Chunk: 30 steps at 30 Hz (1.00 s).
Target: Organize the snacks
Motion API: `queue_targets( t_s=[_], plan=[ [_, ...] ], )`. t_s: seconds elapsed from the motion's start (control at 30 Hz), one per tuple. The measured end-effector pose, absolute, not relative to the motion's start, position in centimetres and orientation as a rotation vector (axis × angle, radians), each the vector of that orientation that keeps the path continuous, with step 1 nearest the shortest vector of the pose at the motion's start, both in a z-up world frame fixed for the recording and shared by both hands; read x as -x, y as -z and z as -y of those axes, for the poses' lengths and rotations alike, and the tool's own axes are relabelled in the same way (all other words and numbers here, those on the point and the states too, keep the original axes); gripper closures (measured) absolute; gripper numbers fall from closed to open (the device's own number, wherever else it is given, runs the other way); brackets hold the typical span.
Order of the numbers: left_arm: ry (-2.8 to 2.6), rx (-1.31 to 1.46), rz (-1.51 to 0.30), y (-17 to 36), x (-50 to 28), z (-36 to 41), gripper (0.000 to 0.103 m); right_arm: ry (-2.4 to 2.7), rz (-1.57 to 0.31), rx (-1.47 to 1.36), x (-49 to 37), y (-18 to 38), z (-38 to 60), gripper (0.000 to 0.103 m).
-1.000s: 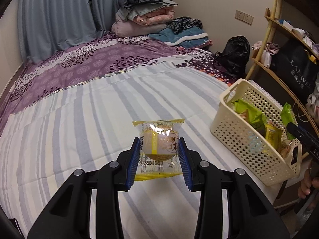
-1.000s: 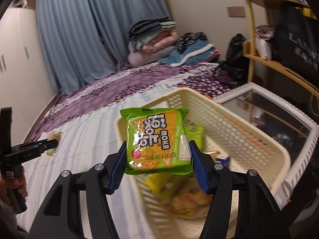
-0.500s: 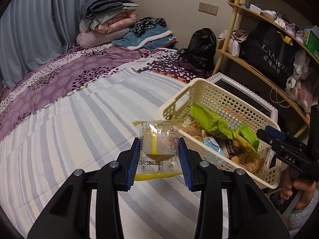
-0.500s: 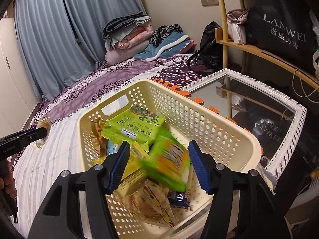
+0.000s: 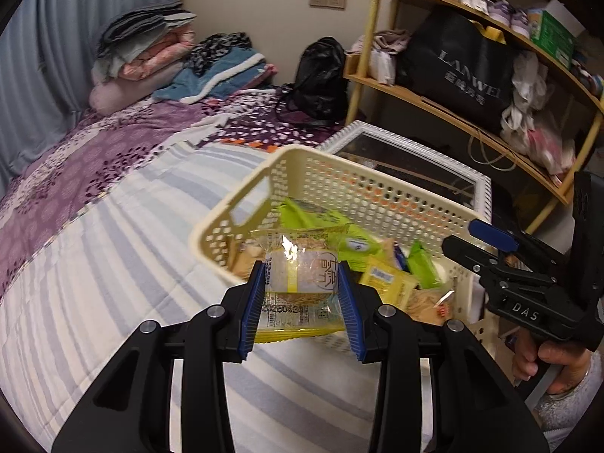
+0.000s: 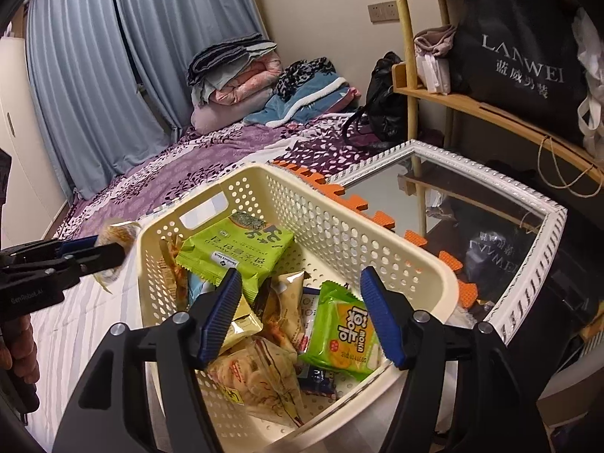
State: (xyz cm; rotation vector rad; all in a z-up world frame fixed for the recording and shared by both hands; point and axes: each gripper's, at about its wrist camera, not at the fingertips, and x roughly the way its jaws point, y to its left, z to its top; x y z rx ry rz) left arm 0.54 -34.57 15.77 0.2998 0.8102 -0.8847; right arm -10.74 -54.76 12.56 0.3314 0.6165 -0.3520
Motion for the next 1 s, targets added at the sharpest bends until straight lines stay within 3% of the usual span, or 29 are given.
queue_targets(
  t_s=[0.43, 0.5, 0.57, 0.8, 1.0],
  plan=[
    [1.016, -0.361, -0.846, -13.7, 2.2, 40.1, 0.061, 0.397, -0.606, -0.339, 12.3, -12.5, 55.6, 0.037],
    [1.008, -0.360, -0.839, -13.8, 2.3, 40.2, 0.037, 0.399, -0.606, -0.342, 12.4, -12.5, 55.8, 0.037],
    [0.992, -0.363, -0.817, -14.0, 2.5, 40.1, 0.027, 0.402, -0.605, -0.344, 12.4, -12.5, 55.6, 0.037],
    [0.926, -0.411, -0.755, -14.7, 2.9, 39.9, 0.010, 0.413, -0.599, -0.338, 12.6, -12.8, 55.3, 0.031],
    [0.864, -0.434, -0.708, -15.5, 2.8, 39.3, 0.003, 0.433, -0.600, -0.339, 13.0, -13.0, 55.2, 0.021]
  ],
)
